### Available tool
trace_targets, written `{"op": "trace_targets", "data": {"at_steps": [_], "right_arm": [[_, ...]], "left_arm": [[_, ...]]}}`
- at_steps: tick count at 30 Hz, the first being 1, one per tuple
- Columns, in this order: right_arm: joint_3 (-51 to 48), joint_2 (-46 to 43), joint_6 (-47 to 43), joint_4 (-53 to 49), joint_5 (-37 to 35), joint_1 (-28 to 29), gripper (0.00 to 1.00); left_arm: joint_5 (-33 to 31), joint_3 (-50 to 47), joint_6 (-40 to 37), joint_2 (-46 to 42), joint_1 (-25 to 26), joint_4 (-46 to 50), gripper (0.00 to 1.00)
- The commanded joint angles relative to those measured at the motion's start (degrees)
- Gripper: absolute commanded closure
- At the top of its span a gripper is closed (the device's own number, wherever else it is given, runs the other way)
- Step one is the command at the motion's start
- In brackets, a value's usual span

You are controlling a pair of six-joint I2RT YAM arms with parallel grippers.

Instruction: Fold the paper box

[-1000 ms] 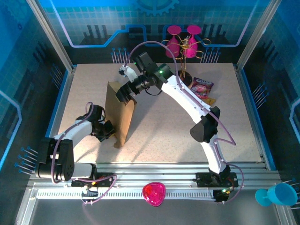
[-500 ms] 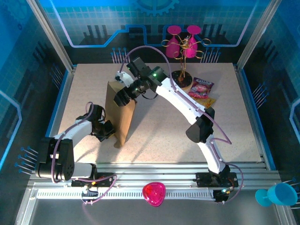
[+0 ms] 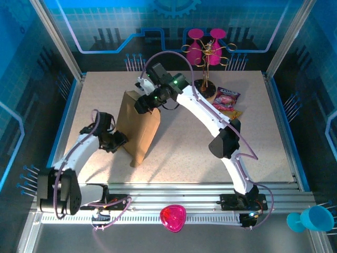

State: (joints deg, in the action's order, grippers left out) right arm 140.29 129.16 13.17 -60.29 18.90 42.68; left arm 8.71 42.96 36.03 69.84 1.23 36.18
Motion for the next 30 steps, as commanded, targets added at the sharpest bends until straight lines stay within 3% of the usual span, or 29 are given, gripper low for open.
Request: {"op": "trace_targets", "data": {"at_steps": [1,7,15,20,24,30], "right_arm": [[-6.37,-4.05,4.40,0.99,5.59,-2.15,0.55],[-19.66,-10.33,14.69,10.03,11.24,-7.91,0.60],[-46.64,-23.65,39.34,28.01,19.68,-18.92,0.62],[-62.42,-30.98,57.07,42.74,24.95,-24.61,0.62],[-66.14,-31.83,61.61,43.94,27.80,-26.99,0.63],[-72.20,-32.92,68.35,50.91,30.42,-29.88,0.64]], "left_arm": [[-1.32,5.39,0.12,-5.64,-0.79,1.29,0.49],[1.26,8.08,5.35,-11.18,-3.45,-0.78,0.33],[11.42,5.56,9.18,-10.72,-7.72,-4.50,0.25],[18.50,4.06,12.70,-5.93,-8.00,-9.12,0.20],[24.47,1.58,19.26,-1.02,-8.00,-16.53,0.20],[28.87,2.60,25.64,7.69,-9.72,-17.16,0.19]]}}
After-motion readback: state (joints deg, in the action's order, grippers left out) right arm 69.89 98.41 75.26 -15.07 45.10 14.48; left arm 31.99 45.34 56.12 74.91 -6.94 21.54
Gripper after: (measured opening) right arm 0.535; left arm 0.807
